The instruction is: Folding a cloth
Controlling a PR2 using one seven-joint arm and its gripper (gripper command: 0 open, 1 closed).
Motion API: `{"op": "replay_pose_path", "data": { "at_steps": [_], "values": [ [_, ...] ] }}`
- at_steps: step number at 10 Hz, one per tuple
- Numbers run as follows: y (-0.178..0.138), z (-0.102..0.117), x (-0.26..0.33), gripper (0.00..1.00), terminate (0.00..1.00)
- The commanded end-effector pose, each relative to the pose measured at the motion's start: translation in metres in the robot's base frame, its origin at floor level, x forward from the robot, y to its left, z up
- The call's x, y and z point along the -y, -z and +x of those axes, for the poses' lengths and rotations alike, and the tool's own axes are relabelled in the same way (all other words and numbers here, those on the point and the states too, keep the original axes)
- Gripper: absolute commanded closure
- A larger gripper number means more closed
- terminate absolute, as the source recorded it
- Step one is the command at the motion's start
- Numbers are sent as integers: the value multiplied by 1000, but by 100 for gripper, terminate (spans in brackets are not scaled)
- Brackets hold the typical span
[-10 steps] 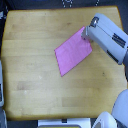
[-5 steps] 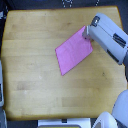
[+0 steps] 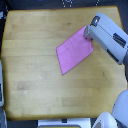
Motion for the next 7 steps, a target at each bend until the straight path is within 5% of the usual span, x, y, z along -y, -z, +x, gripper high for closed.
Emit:
{"op": "replay_pose_path", "data": {
  "at_steps": [1, 7],
  "values": [
    [-4, 10, 3, 100, 0],
    [-15, 8, 2, 100, 0]
  ]
}}
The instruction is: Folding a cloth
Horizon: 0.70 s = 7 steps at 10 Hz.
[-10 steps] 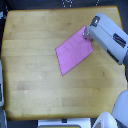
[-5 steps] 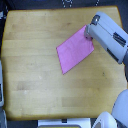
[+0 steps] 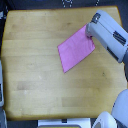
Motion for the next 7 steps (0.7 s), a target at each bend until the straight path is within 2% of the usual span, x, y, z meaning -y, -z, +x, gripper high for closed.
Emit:
{"op": "replay_pose_path", "data": {
  "at_steps": [1, 2, 4, 7],
  "values": [
    [-11, -2, -1, 100, 0],
    [-19, -15, 4, 100, 0],
    [-27, -14, -5, 100, 0],
    [-60, 6, -53, 100, 0]
  ]
}}
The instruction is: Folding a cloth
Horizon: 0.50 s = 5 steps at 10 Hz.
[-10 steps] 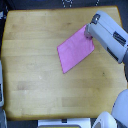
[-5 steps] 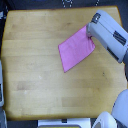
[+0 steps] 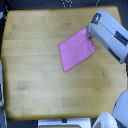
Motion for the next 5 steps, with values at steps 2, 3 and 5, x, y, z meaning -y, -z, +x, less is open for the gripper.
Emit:
{"op": "replay_pose_path", "data": {
  "at_steps": [2, 3, 5],
  "values": [
    [-56, 11, -102, 100, 0],
    [-61, -3, -133, 100, 0],
    [-62, -30, -179, 100, 0]
  ]
}}
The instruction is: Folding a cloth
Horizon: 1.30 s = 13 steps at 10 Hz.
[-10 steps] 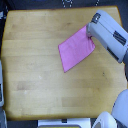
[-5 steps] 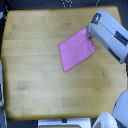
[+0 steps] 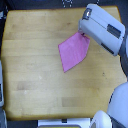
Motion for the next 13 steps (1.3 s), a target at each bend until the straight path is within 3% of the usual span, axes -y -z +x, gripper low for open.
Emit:
{"op": "replay_pose_path", "data": {
  "at_steps": [1, 6, 13],
  "values": [
    [-18, -53, -131, 100, 0],
    [-10, -100, -179, 100, 0],
    [11, -120, -179, 100, 0]
  ]
}}
